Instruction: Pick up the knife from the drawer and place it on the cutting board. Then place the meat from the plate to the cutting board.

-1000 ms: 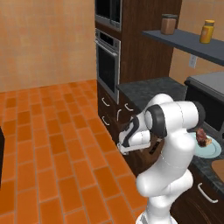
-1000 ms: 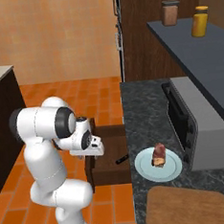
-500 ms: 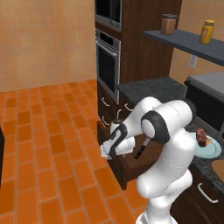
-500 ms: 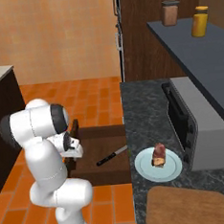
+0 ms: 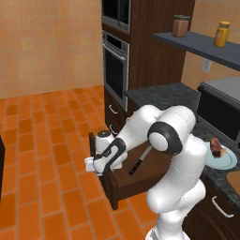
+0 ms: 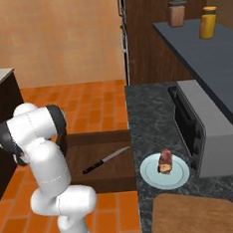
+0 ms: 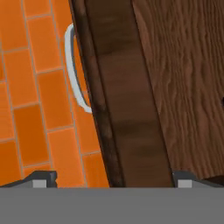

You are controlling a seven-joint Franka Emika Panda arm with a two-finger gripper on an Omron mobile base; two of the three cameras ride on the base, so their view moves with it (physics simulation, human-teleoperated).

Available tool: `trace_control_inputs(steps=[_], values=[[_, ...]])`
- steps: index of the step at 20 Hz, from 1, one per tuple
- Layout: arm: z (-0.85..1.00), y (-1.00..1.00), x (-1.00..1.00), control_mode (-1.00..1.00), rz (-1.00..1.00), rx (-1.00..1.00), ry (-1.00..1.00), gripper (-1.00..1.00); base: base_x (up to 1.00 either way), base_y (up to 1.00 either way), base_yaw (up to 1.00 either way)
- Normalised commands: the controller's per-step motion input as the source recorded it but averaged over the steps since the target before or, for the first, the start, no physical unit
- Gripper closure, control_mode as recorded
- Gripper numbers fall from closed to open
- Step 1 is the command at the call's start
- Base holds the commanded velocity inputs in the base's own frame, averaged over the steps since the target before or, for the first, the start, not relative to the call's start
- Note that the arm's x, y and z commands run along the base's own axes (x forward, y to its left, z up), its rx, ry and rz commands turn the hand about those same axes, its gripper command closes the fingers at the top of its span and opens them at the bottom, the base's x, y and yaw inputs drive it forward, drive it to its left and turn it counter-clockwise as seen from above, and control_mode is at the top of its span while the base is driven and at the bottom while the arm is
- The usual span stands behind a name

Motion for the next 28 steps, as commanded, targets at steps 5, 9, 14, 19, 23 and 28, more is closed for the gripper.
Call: trace_control_inputs(steps=[5, 9, 14, 19, 23, 28], values=[[0.95, 0.56, 0.0, -1.0, -0.1, 0.0, -0.05, -1.0, 0.0, 0.0, 0.0], [1.0, -0.73, -0.05, -1.0, -0.3, 0.04, -0.03, -1.0, 0.0, 0.0, 0.0], [0.75, -1.0, -0.08, -1.0, -0.37, 0.01, 0.0, -1.0, 0.0, 0.0, 0.0], [-0.28, -1.0, -0.04, -1.0, -0.31, 0.04, 0.01, -1.0, 0.0, 0.0, 0.0], [-0.85, -0.76, 0.02, -1.0, -0.11, 0.06, 0.0, -1.0, 0.0, 0.0, 0.0], [-0.65, -0.03, 0.31, -1.0, -0.01, -0.02, 0.0, -1.0, 0.0, 0.0, 0.0]])
